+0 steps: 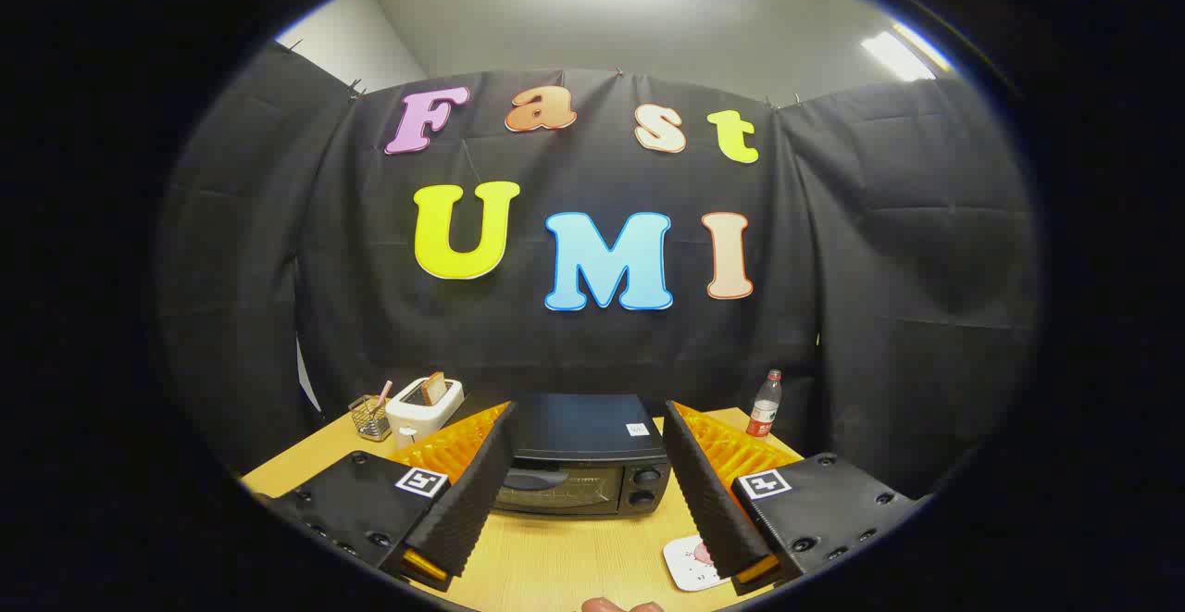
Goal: Open the toaster oven, put the food inside, and close the toaster oven door.
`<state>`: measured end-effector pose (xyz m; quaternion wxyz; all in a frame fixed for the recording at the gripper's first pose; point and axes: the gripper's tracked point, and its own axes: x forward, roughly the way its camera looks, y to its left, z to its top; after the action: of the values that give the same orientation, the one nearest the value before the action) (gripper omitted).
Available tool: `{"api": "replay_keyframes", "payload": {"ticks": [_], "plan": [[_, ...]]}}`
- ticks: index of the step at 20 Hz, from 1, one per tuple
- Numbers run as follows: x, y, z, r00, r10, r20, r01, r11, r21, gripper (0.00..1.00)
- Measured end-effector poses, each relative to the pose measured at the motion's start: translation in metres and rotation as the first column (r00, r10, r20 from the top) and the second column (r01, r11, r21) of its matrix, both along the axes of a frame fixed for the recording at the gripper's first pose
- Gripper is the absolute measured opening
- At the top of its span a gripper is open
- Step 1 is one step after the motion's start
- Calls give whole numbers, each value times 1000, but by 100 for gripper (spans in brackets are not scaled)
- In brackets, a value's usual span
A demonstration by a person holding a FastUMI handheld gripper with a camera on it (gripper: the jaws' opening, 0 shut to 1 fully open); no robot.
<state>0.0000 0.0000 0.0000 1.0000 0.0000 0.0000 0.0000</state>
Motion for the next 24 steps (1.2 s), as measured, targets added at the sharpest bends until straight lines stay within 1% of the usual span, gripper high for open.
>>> {"api": "replay_keyframes", "payload": {"ticks": [13, 17, 24], "plan": [[0, -24, -9, 999, -51, -12, 51, 999, -1, 98], [3, -25, -16, 998, -50, -39, 50, 999, 13, 98], [3, -23, -20, 997, -31, -66, 31, 1000, -1, 98]]}}
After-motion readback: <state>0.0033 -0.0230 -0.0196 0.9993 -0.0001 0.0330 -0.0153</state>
